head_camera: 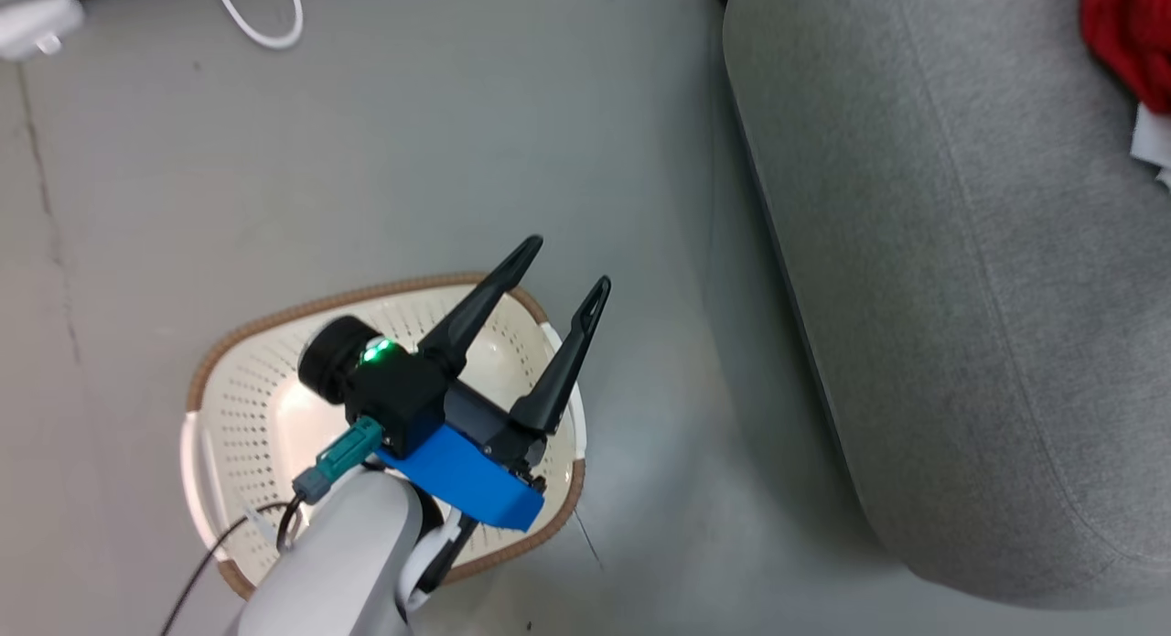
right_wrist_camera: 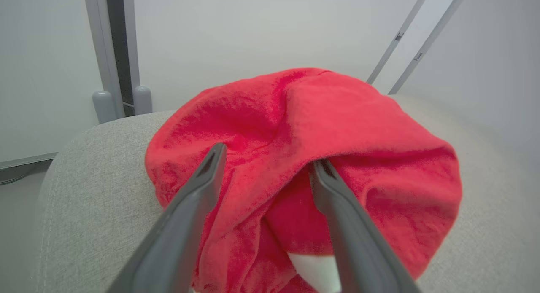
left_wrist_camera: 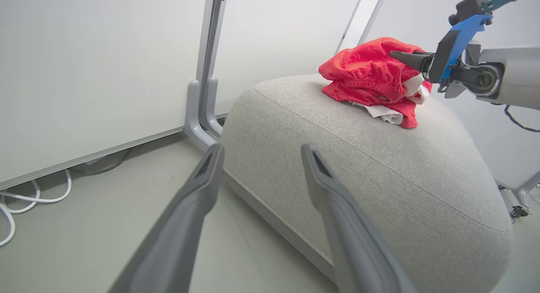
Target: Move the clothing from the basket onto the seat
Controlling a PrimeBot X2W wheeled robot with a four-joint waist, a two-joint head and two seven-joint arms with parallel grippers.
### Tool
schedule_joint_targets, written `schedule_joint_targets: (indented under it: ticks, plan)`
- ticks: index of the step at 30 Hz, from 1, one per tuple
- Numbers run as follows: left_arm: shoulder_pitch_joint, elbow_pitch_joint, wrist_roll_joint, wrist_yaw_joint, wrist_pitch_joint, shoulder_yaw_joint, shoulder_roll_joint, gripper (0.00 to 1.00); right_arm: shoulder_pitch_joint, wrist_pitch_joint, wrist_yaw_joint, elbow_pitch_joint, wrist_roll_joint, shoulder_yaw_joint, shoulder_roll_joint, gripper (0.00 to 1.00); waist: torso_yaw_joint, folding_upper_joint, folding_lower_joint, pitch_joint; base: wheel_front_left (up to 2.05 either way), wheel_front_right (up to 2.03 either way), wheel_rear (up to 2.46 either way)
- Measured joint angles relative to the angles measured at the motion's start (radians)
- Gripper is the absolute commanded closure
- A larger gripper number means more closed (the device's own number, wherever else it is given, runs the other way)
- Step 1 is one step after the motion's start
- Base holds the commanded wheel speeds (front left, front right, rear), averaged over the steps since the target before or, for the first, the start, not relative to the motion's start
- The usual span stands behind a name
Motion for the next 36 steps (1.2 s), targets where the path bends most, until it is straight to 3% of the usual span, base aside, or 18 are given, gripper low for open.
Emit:
schedule_joint_targets:
  ticks: [9,18,28,36]
  plan:
    - [0.182,0.058,-0.016,0.000,0.000,0.109,-0.053,0.00,0.217,-0.017,0.000,-0.101,0.050,0.188,0.067,0.00,0.039,0.0000,-0.0003,-0.215,0.00,0.00,0.00]
    - [0.338,0.083,-0.014,0.003,0.000,0.242,-0.101,0.00,0.528,0.055,0.000,-0.381,0.122,0.271,0.129,0.00,0.113,0.0000,-0.0005,-0.418,0.00,0.00,0.00]
    - [0.435,0.100,0.005,0.012,0.000,0.384,-0.123,0.00,0.823,0.168,0.000,-0.687,0.128,0.332,0.234,0.00,0.227,0.0000,-0.0003,-0.532,0.00,0.00,0.00]
    - [0.462,0.101,0.023,0.012,0.000,0.476,-0.128,0.00,0.928,0.201,0.000,-0.804,0.127,0.357,0.283,0.00,0.261,0.0000,0.0000,-0.555,0.00,0.00,0.00]
